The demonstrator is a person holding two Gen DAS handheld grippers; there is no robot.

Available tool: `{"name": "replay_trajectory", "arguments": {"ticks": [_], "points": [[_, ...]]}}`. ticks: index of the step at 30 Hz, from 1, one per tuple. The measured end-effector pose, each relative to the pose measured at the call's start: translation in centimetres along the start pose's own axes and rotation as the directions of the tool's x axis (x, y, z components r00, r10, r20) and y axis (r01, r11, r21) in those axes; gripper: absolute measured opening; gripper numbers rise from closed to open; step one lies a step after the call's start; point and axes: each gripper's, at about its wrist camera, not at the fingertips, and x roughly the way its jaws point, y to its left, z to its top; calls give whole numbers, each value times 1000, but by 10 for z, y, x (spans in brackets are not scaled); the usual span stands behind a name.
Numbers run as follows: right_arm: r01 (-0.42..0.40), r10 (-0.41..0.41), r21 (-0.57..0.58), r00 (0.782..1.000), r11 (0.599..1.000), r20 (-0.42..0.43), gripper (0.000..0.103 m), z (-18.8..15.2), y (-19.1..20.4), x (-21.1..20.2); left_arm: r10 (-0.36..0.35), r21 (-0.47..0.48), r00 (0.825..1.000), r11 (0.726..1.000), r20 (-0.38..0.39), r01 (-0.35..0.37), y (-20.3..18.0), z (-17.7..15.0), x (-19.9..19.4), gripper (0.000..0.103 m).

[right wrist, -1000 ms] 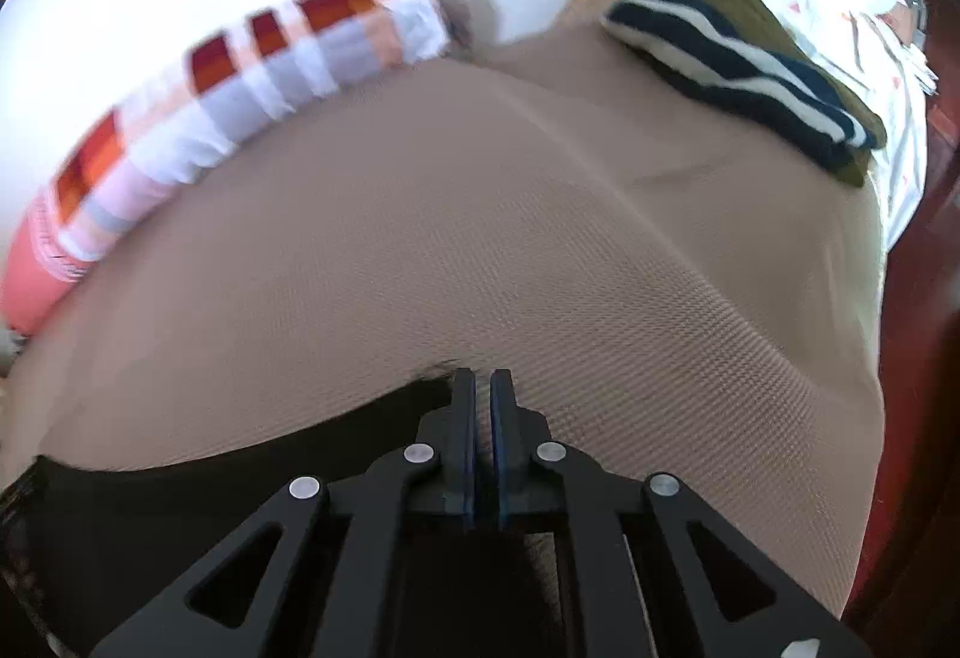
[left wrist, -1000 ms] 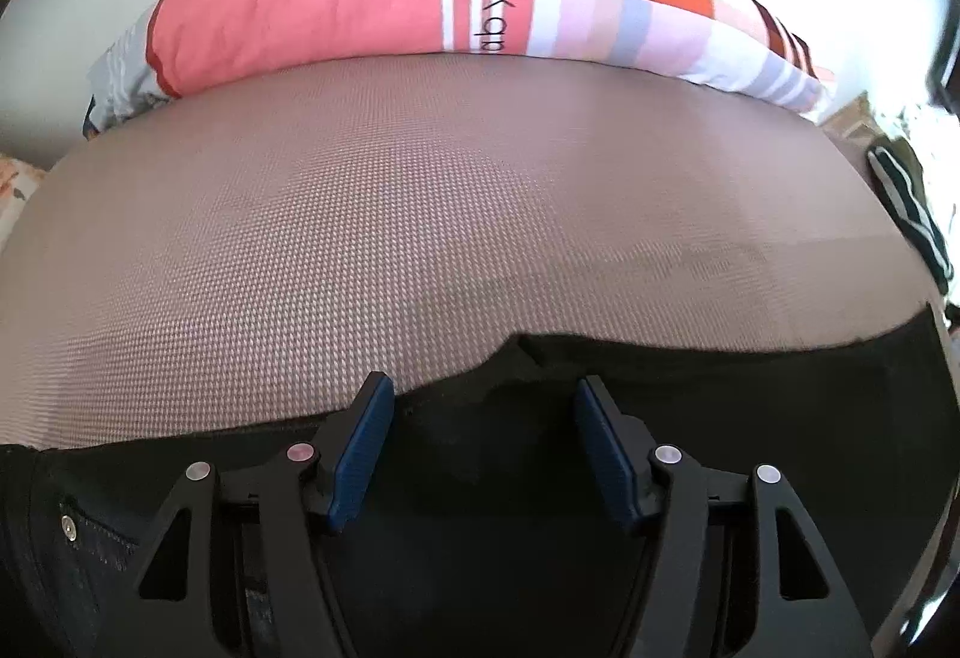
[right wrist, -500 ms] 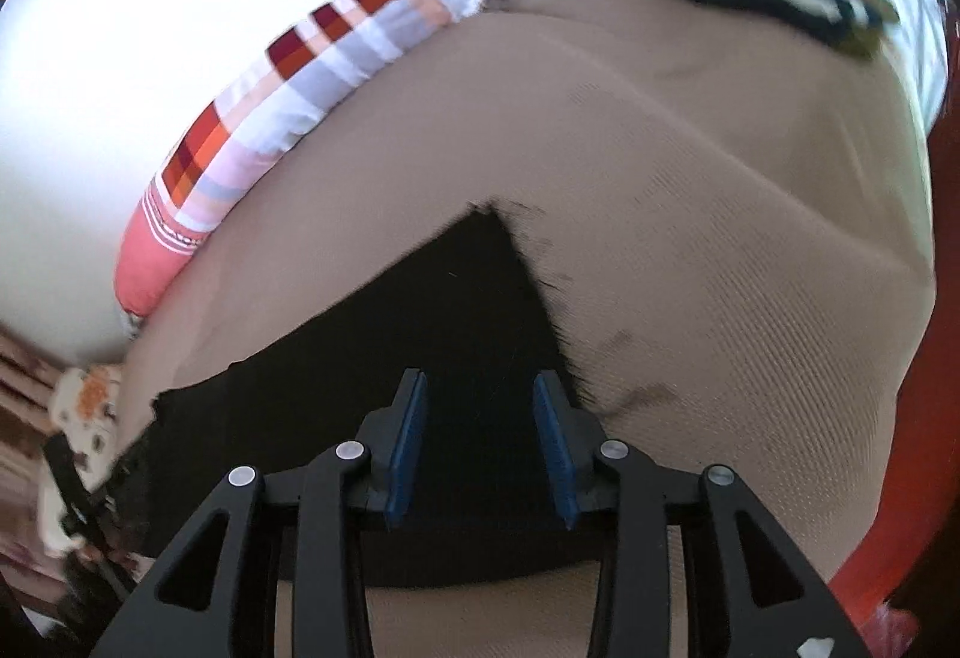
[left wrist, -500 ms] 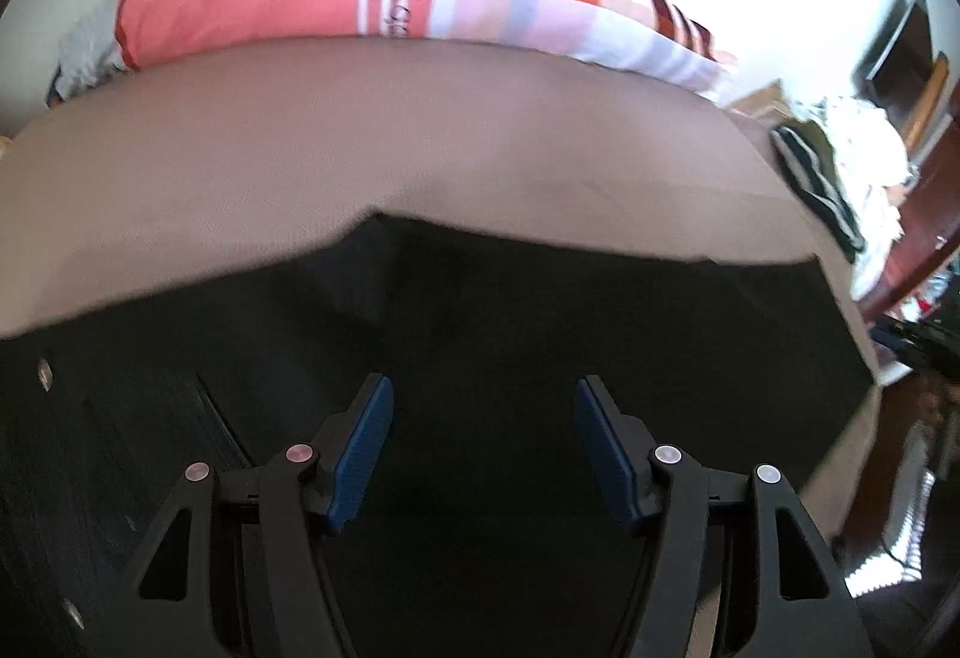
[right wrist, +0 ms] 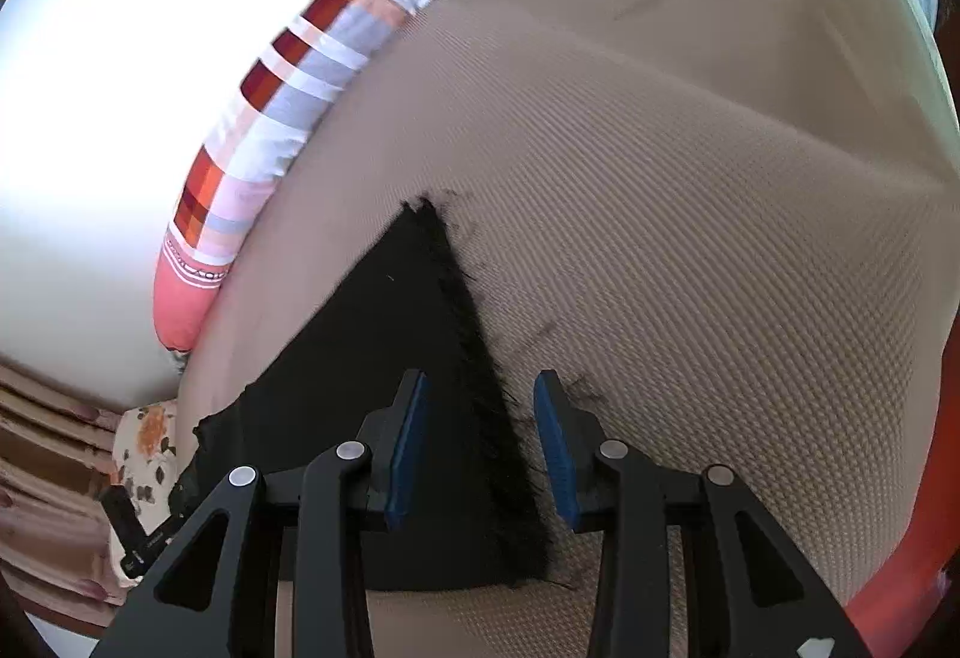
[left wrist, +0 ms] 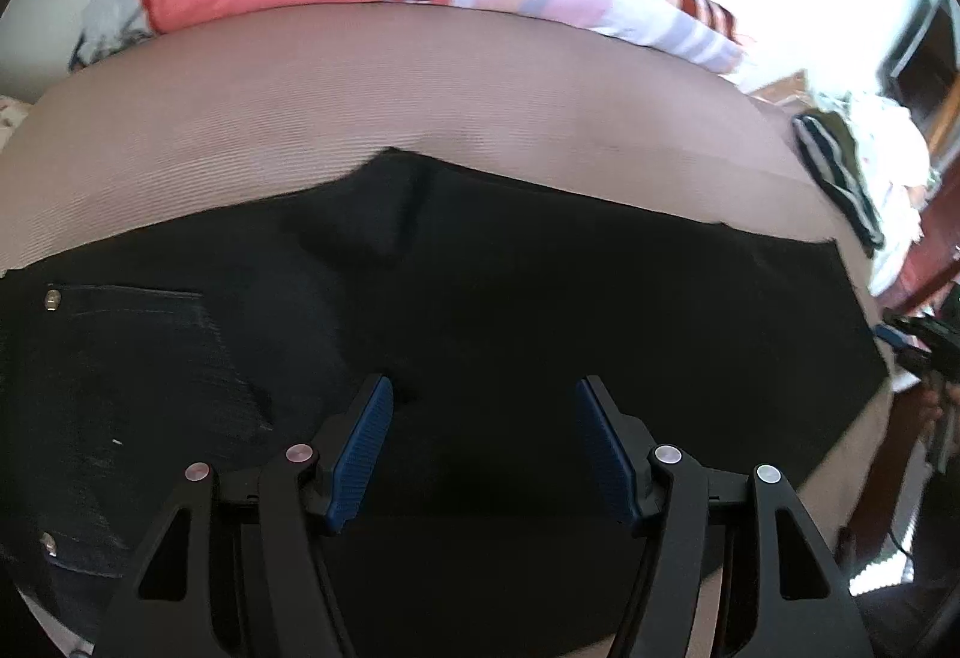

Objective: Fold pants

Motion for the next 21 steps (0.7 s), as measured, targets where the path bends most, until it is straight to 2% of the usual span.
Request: {"name": "replay_trajectory", "arguments": {"ticks": [2,4,8,12,14,17,21], "points": [[48,-46,-54,998,997,30,35,2,15,-3,39,-18,999,999,15,-39,8,4,2,64],[53,-48,-138,998,989,38,35,3,42,-1,63,-20,998,998,27,-62,13,9,4,64],[-21,20,-290,1000,957,-7,35,-1,111,21,136,-28,988,991,71,-134,24,21,9,64],[-124,77,-447,989,886,-124,35,-19,198,69,110,-72,990,992,93,-103,45,25,0,64],[-193,108,-503,975,842,-194,35,-31,241,96,114,-74,989,991,98,-107,54,26,-6,64],[-309,146,-560,937,768,-317,35,-49,308,143,117,-83,988,991,105,-109,74,23,-18,64],[-404,125,-597,883,693,-452,35,-70,375,201,147,-106,982,985,120,-135,101,20,-30,64]]}}
